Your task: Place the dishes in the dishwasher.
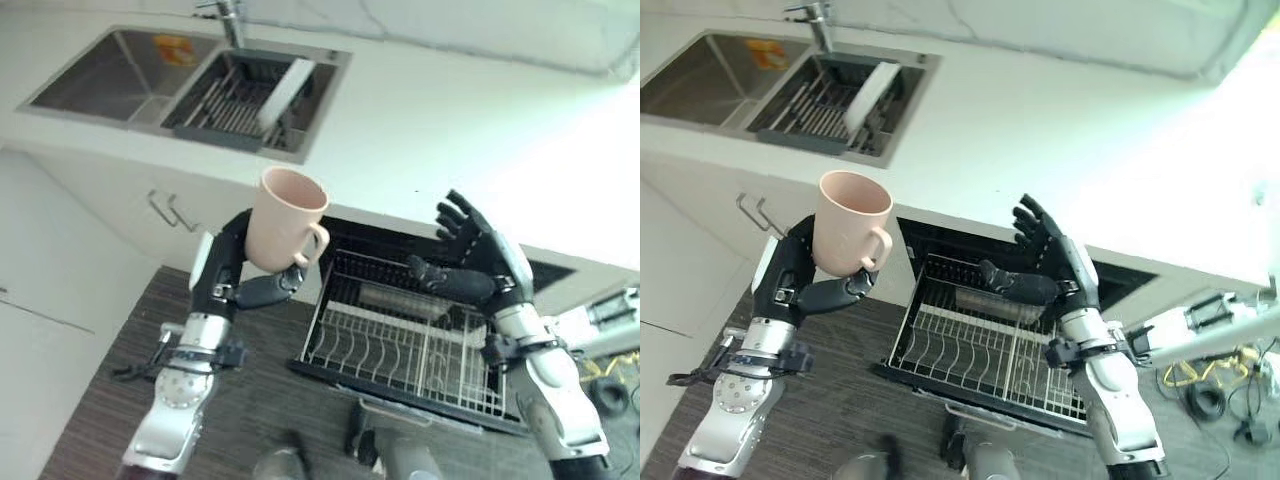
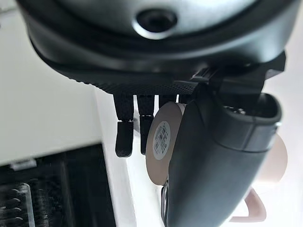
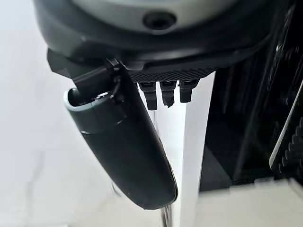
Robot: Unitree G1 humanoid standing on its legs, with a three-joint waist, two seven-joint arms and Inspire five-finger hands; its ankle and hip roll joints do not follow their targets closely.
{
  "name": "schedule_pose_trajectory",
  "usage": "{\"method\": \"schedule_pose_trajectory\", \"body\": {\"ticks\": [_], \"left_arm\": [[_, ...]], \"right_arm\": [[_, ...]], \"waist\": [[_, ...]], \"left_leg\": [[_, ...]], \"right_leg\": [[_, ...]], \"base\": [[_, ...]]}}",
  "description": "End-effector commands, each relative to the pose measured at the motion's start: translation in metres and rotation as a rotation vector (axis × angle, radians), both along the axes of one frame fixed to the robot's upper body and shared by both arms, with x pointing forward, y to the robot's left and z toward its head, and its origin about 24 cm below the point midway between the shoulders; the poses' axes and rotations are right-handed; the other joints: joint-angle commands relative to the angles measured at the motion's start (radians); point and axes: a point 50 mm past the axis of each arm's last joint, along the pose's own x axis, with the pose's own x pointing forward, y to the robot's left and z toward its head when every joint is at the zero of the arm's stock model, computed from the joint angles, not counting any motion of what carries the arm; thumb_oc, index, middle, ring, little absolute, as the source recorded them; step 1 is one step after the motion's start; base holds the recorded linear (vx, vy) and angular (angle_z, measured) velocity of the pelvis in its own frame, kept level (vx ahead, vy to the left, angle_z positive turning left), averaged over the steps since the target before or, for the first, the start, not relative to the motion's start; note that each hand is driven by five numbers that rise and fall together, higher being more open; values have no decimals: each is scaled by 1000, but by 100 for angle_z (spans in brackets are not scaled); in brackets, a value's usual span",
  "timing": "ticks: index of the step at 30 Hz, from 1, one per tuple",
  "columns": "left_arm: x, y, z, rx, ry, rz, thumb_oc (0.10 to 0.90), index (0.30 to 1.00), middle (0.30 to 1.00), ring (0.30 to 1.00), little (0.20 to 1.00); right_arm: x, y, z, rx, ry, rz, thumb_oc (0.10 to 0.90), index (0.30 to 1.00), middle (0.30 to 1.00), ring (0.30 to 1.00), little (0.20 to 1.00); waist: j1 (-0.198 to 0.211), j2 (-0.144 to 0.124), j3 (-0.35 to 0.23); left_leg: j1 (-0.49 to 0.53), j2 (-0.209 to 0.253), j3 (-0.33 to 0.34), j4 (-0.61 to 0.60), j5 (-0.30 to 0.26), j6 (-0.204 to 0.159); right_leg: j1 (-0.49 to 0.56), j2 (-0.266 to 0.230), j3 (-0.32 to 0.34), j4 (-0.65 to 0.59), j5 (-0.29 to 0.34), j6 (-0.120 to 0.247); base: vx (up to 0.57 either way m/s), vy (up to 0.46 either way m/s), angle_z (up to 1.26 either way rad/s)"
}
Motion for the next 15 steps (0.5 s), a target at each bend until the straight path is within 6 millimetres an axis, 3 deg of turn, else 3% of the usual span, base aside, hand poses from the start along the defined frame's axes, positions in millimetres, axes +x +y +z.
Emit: {"method": "schedule_pose_trajectory", "body": {"ticks": [1,11,15], "left_arm": [[-4,-9,57,-32,-328,-74,400,300,300,300,300],[3,-17,55,-34,-288,-90,400,300,300,300,300],[3,-15,53,-19,-286,-85,400,300,300,300,300]], "right_arm": [[-8,20,45,27,-261,33,800,900,900,900,900],[-16,11,32,56,-223,-21,800,900,900,900,900],[-18,13,31,74,-216,16,800,900,900,900,900]], "waist": [[-5,18,-125],[-56,-8,-169],[-68,-12,-164]], "left_leg": [[-50,28,-5,16,-4,24],[-25,-15,-12,16,-64,65],[-17,-3,-9,16,-67,71]], "right_leg": [[86,-98,71,-105,43,230],[92,-90,113,-105,46,236],[99,-85,113,-105,54,239]], "base": [[68,-36,-12],[75,121,-7],[25,98,-27]]}}
